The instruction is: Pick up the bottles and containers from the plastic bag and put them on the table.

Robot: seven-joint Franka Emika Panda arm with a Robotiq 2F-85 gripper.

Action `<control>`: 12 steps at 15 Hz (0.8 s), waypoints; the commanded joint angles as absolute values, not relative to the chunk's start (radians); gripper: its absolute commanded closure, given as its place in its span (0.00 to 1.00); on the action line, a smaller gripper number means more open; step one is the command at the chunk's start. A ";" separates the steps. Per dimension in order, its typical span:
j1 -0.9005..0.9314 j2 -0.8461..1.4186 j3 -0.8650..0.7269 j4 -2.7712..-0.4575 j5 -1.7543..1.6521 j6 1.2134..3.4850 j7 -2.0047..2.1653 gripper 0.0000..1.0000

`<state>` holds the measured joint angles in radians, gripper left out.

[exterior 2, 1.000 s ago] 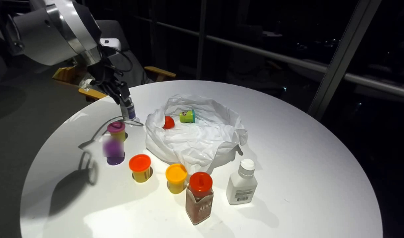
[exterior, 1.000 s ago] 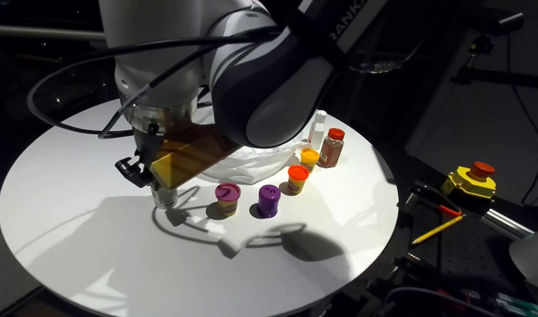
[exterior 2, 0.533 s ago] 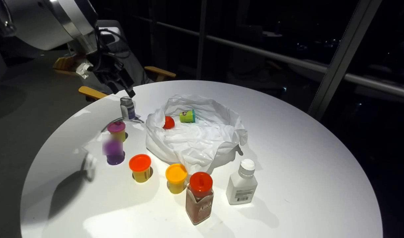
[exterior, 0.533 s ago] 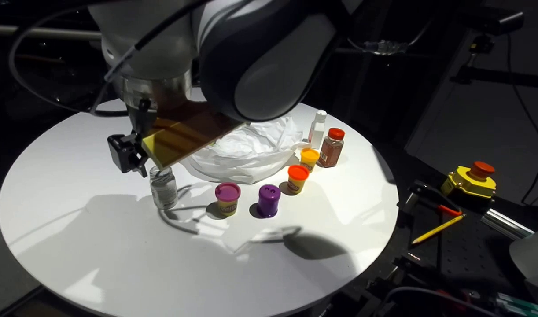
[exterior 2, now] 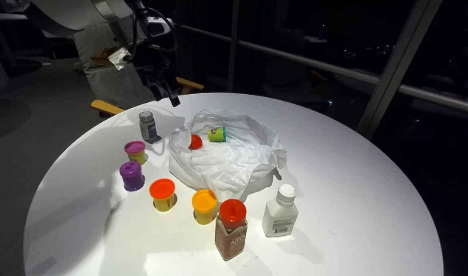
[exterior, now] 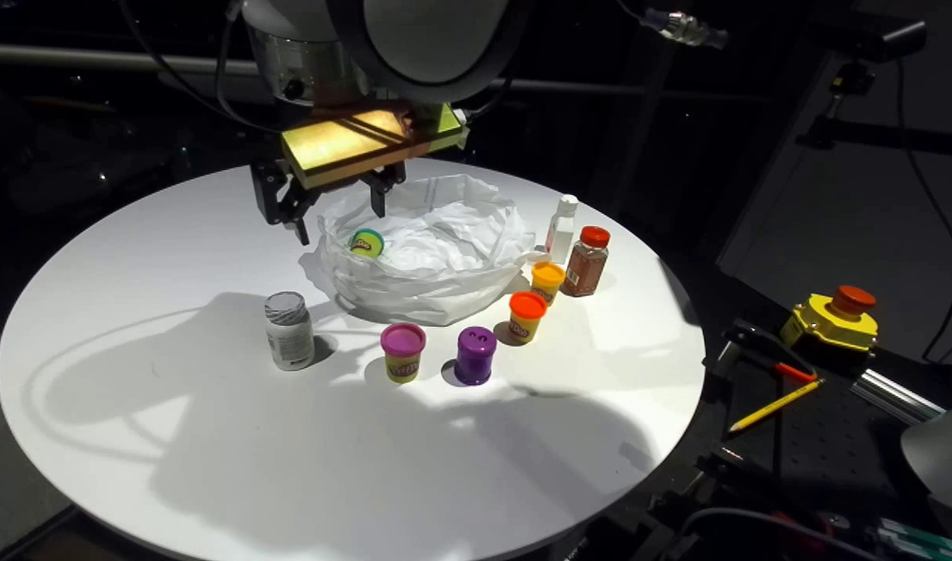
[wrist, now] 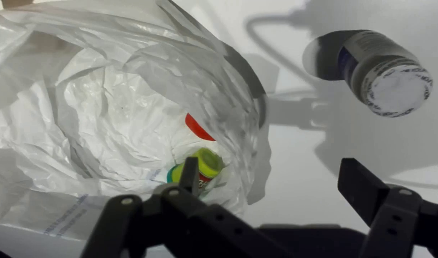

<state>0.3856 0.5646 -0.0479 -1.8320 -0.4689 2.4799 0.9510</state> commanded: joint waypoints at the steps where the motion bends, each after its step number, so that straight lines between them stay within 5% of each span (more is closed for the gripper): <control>1: 0.322 0.600 -0.049 -1.812 -0.372 2.505 0.918 0.00; 12: 0.300 0.664 -0.149 -1.798 -0.264 2.581 1.057 0.00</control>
<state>0.2805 0.6359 -0.1245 -1.8311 -0.2839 2.5725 1.0221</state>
